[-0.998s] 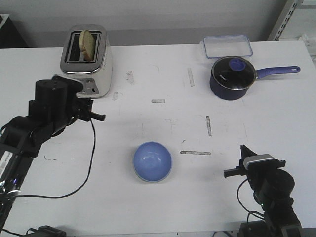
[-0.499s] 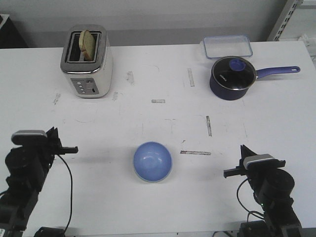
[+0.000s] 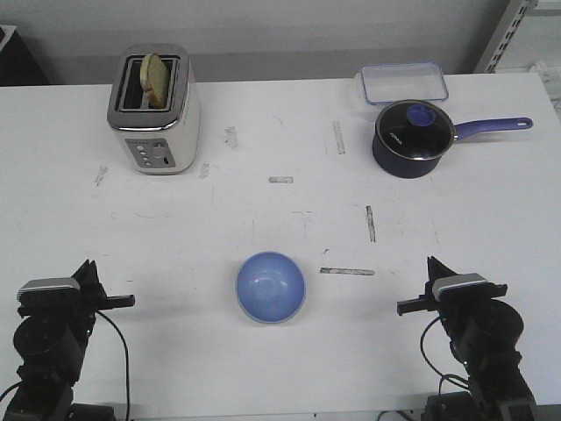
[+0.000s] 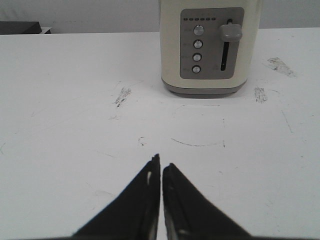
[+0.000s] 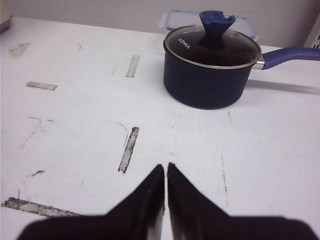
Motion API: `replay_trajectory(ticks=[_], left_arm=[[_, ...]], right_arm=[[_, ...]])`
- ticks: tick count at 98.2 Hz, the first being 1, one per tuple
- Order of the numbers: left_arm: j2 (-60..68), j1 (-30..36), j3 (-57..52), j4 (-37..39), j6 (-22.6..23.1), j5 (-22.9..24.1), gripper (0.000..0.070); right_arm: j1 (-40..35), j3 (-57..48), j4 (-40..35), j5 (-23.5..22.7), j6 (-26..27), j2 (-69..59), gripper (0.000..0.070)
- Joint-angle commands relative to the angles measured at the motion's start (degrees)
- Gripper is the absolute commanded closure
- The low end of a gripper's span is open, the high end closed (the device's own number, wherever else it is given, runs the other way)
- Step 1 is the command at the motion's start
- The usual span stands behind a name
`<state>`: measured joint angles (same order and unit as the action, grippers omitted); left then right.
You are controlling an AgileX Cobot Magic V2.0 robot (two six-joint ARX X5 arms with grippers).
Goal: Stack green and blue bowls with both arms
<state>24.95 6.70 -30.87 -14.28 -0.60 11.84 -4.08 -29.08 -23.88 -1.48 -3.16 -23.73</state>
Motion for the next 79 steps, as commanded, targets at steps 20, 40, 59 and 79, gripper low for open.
replay_trajectory(ticks=[20,40,59,79], left_arm=[[-1.97,-0.04,-0.31,0.70,0.09,0.17,0.0699],[-3.52,-0.04,-0.31,0.70,0.07,0.17,0.0699],[-4.48,-0.04,-0.31,0.70,0.07,0.17,0.0699],[-4.52,-0.04,-0.24,0.81,0.07,0.17,0.0699]], right_arm=[[-0.09,-0.04,1.22,0.02,-0.31,-0.33,0.0700],[-0.09,-0.04,1.22,0.02,-0.31,-0.33,0.0700],[-0.09,-0.04,1.22,0.02,-0.31,-0.33,0.0700],[-0.09,-0.04,1.22,0.02,-0.31,-0.33,0.0700]])
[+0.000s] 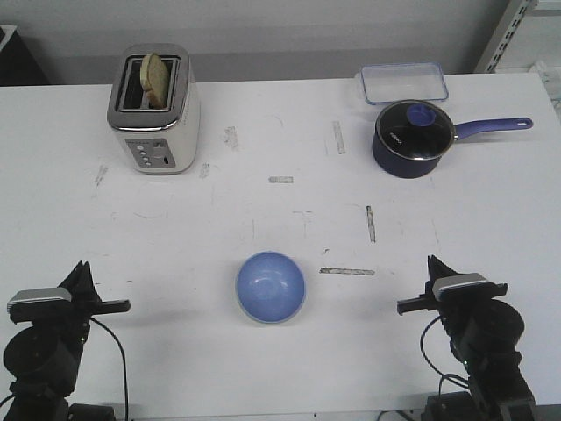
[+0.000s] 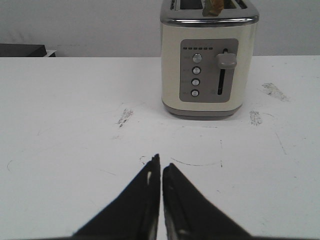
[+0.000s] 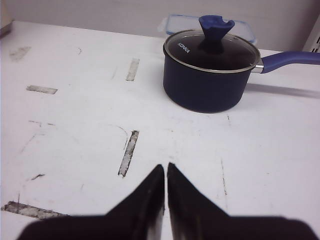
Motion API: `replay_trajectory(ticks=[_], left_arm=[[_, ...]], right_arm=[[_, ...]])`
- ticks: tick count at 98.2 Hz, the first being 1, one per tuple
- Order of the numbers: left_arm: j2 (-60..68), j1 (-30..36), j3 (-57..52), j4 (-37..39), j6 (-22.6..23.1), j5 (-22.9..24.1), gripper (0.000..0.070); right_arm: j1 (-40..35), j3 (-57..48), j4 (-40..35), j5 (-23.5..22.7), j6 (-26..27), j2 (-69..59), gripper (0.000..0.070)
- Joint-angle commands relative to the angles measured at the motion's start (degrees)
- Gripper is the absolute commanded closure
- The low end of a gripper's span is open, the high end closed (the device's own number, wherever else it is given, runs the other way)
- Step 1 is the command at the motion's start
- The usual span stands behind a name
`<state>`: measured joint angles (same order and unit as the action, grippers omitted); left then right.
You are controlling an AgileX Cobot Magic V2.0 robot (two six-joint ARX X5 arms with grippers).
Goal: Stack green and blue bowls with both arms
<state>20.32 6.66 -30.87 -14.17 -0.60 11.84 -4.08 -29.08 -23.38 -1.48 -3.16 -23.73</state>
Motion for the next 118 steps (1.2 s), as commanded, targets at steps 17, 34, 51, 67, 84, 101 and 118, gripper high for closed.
replay_trajectory(ticks=[17,34,51,67,84,101,118], left_arm=[[-1.84,-0.85,1.09,1.81,0.07,0.13,0.0699],[-5.40,-4.83,7.52,7.37,0.11,-5.31,0.0699],[-9.62,-6.99,16.20,14.14,0.11,-10.21,0.0699],[-14.91,-6.95,22.82,14.86,0.09,-10.21,0.0699],[-20.17,-6.97,28.81,17.42,0.04,-10.19,0.0699],[-20.13,-6.95,30.16,19.96,-0.07,-10.21,0.0699],[-20.13,-6.97,30.16,20.24,-0.07,-10.23,0.0699]], right_arm=[[-0.09,-0.04,0.70,0.02,-0.31,-0.33,0.0700],[-0.09,-0.04,0.70,0.02,-0.31,-0.33,0.0700],[-0.09,-0.04,0.72,0.02,-0.31,-0.33,0.0700],[-0.09,-0.04,0.70,0.02,-0.31,-0.33,0.0700],[-0.09,-0.04,0.72,0.02,-0.31,-0.33,0.0700],[-0.09,-0.07,0.94,0.02,-0.31,-0.31,0.0700],[-0.09,-0.07,1.05,0.02,-0.31,-0.31,0.0700]])
